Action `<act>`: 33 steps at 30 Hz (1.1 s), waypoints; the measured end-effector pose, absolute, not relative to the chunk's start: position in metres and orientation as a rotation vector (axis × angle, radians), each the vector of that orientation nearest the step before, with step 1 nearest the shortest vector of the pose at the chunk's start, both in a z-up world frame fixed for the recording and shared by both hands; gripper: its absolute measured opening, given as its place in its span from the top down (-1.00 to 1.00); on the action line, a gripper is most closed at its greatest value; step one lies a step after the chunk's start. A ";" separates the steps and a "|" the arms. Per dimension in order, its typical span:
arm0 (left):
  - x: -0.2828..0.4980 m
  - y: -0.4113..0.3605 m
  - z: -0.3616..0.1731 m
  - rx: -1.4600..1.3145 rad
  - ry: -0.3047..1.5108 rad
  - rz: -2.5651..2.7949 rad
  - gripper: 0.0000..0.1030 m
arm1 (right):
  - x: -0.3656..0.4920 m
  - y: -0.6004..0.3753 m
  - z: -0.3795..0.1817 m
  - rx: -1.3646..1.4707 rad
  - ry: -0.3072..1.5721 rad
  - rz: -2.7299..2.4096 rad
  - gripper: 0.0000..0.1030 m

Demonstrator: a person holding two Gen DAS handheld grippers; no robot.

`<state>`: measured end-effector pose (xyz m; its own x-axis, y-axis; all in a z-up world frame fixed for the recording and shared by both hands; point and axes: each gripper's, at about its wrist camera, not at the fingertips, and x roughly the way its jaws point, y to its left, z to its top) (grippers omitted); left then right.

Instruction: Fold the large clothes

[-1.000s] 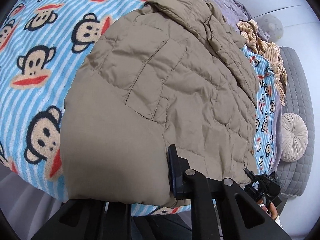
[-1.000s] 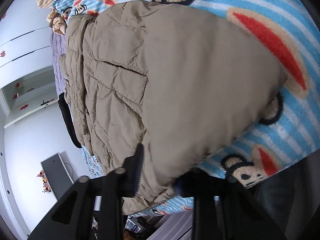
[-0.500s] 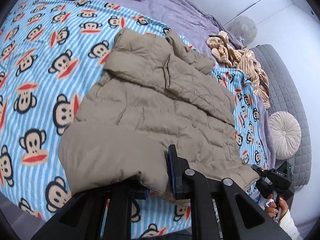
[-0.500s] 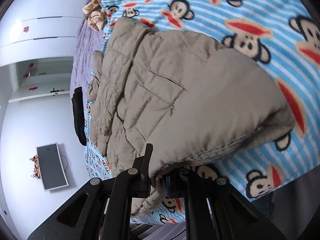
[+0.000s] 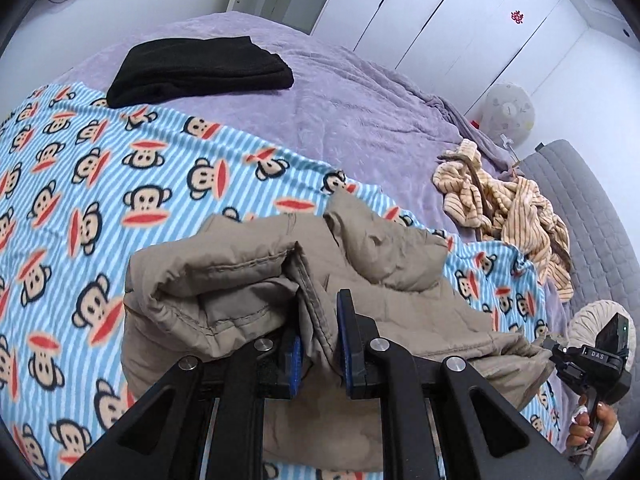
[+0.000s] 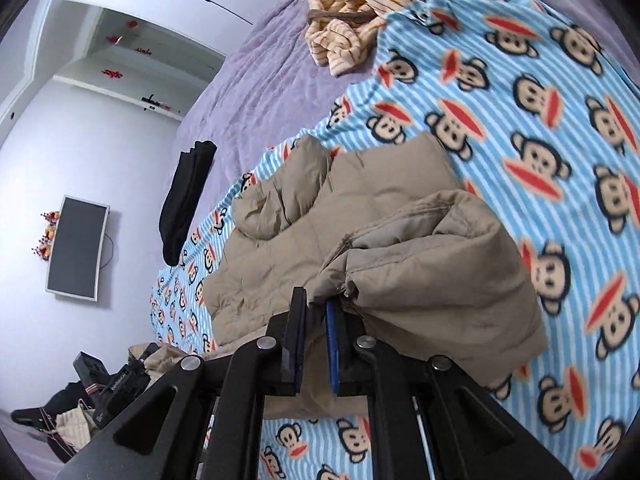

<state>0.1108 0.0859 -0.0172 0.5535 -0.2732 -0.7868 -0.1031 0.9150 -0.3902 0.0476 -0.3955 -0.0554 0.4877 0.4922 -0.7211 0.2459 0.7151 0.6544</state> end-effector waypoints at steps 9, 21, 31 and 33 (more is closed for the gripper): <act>0.222 0.075 -0.116 -0.292 1.081 -0.001 0.68 | 0.175 -0.386 -0.109 0.714 1.117 0.099 0.80; 0.247 0.073 -0.140 -0.249 1.112 -0.002 0.67 | 0.229 -0.379 -0.192 0.694 1.195 0.004 0.80; 0.215 0.077 -0.093 -0.170 0.992 -0.035 -0.84 | 0.206 -0.387 -0.145 0.627 1.161 0.052 -0.67; 0.212 0.068 -0.099 -0.151 1.028 -0.101 -0.28 | 0.198 -0.387 -0.137 0.603 1.146 0.057 -0.59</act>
